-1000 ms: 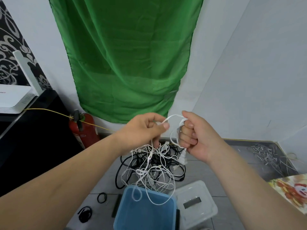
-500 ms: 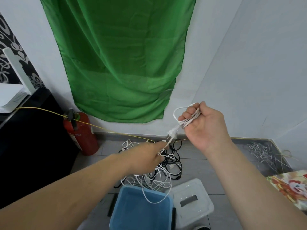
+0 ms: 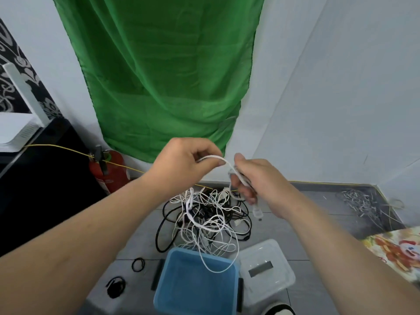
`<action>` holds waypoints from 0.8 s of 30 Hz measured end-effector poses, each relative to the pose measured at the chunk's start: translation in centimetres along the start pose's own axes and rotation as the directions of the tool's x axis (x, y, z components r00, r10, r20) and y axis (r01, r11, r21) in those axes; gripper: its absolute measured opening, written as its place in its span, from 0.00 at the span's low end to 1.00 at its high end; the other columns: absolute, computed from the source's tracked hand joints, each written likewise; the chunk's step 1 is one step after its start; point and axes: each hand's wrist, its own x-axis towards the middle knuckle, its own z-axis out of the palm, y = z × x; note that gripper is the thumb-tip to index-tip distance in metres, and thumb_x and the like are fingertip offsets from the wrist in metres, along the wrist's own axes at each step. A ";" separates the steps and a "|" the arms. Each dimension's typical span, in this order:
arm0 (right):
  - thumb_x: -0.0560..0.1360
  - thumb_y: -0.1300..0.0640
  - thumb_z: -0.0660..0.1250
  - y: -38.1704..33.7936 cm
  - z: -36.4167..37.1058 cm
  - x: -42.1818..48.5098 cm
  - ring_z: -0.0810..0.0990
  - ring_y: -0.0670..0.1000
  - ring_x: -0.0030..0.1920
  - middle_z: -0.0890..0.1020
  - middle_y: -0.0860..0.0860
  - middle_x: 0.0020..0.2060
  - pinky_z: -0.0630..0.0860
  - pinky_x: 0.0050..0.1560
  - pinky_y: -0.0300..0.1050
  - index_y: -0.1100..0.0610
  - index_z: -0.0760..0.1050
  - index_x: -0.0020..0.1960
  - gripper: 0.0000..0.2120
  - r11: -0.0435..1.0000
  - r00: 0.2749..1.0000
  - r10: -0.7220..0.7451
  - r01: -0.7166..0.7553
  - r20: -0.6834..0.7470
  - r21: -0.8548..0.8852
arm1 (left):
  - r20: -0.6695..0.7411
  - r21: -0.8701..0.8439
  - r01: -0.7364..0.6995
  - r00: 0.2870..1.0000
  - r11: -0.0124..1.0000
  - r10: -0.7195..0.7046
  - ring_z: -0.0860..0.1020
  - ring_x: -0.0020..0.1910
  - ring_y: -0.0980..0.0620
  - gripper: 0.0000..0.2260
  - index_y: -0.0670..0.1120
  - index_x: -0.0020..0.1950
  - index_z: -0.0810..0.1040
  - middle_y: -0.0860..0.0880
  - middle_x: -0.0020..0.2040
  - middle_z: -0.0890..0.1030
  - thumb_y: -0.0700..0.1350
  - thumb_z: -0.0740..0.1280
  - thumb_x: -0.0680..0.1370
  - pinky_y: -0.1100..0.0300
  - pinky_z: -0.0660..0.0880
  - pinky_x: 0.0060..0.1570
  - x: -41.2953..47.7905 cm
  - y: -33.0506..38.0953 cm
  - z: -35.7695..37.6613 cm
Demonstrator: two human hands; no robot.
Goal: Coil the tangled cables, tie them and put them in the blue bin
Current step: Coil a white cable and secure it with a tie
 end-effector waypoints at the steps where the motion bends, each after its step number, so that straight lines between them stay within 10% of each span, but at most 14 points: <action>1: 0.84 0.43 0.59 -0.2 0.2 -0.3 0.62 0.51 0.24 0.67 0.52 0.22 0.62 0.30 0.44 0.56 0.74 0.33 0.26 0.998 0.995 0.016 -0.023 0.103 0.067 | -0.010 0.007 0.024 1.000 1.000 -0.024 0.76 0.31 0.53 0.03 0.52 0.43 0.86 0.53 0.34 0.82 0.49 0.77 0.75 0.57 0.74 0.33 0.0 -0.5 -0.2; 6: 0.83 0.47 0.59 -1.4 1.1 -0.5 0.55 0.49 0.20 0.57 0.49 0.20 0.58 0.24 0.41 0.53 0.65 0.28 0.25 0.864 0.968 0.019 -0.142 0.250 0.483 | 0.153 0.050 0.191 0.969 0.980 -0.197 0.82 0.34 0.49 0.04 0.55 0.53 0.81 0.51 0.38 0.83 0.52 0.71 0.80 0.50 0.80 0.38 -0.5 -1.9 -0.1; 10: 0.82 0.50 0.57 -1.5 -0.1 0.3 0.54 0.48 0.18 0.56 0.47 0.18 0.57 0.22 0.38 0.53 0.63 0.30 0.21 0.598 0.993 0.055 -0.118 0.107 0.793 | 0.278 -0.095 0.382 0.897 0.919 -0.344 0.78 0.26 0.56 0.09 0.51 0.60 0.74 0.46 0.39 0.86 0.46 0.70 0.81 0.65 0.73 0.30 -1.2 -1.4 0.7; 13: 0.81 0.53 0.56 -0.8 -1.7 1.1 0.54 0.47 0.18 0.57 0.47 0.18 0.55 0.23 0.39 0.51 0.63 0.30 0.20 0.465 0.984 0.169 -0.034 -0.050 0.884 | 0.247 -0.242 0.450 0.885 0.860 -0.394 0.74 0.27 0.52 0.04 0.48 0.57 0.77 0.46 0.33 0.77 0.44 0.66 0.83 0.56 0.72 0.35 -0.9 -1.9 0.4; 20: 0.81 0.55 0.53 0.6 -1.7 2.0 0.54 0.47 0.18 0.58 0.46 0.19 0.57 0.21 0.37 0.51 0.63 0.30 0.20 0.429 0.933 0.332 -0.021 -0.136 0.903 | 0.044 0.147 0.360 0.928 0.921 -0.370 0.67 0.23 0.59 0.10 0.49 0.45 0.80 0.56 0.26 0.70 0.46 0.63 0.84 0.65 0.62 0.26 0.4 -2.8 -0.1; 24: 0.83 0.52 0.55 -0.8 -1.8 1.4 0.55 0.47 0.20 0.59 0.46 0.20 0.57 0.25 0.41 0.52 0.66 0.31 0.21 0.331 0.979 0.196 -0.016 -0.052 0.944 | 0.363 0.303 0.280 0.850 0.911 -0.382 0.75 0.34 0.56 0.11 0.53 0.52 0.78 0.56 0.34 0.76 0.53 0.58 0.86 0.60 0.72 0.36 -0.7 -3.1 0.4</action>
